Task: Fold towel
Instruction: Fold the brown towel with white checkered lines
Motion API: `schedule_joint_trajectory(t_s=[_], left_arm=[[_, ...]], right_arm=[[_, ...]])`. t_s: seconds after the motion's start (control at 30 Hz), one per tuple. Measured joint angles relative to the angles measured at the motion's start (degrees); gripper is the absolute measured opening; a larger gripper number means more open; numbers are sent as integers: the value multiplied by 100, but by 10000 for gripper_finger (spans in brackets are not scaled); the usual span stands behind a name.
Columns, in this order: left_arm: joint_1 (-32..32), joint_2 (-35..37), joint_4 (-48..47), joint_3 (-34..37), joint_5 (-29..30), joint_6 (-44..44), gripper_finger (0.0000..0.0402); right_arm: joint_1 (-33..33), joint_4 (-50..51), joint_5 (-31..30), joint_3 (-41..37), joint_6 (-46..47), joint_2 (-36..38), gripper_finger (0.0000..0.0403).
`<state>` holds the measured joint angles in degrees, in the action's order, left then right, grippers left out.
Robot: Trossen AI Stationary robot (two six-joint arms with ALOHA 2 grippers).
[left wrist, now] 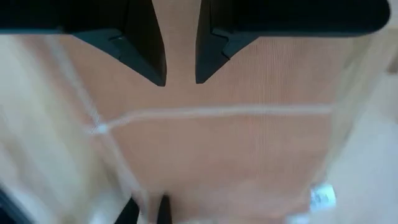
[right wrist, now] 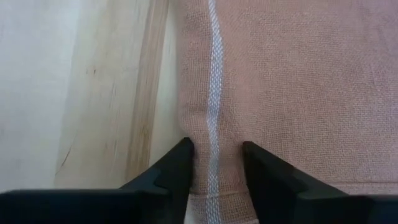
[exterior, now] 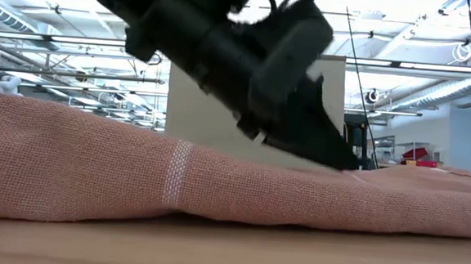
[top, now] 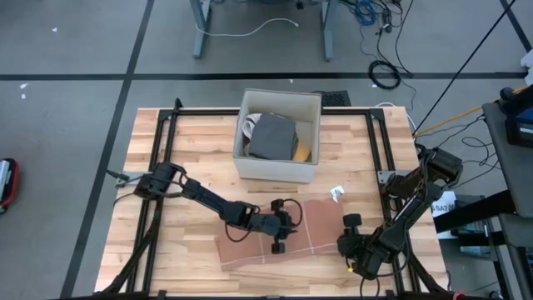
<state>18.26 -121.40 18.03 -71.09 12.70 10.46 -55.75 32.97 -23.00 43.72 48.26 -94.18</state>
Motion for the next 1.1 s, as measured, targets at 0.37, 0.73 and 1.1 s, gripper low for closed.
schedule_joint_trajectory(t_s=[0.37,0.73,1.1], left_arm=[[-105,-585,590,-2,-353,164,92],[-105,-665,591,-13,-425,280,92],[-175,-674,552,-8,-482,293,92]], right_arm=[[13,-23,-109,14,-71,18,8],[157,2101,-2049,1332,-936,-4,2],[987,-2147,-1613,1838,-6371,-217,1]])
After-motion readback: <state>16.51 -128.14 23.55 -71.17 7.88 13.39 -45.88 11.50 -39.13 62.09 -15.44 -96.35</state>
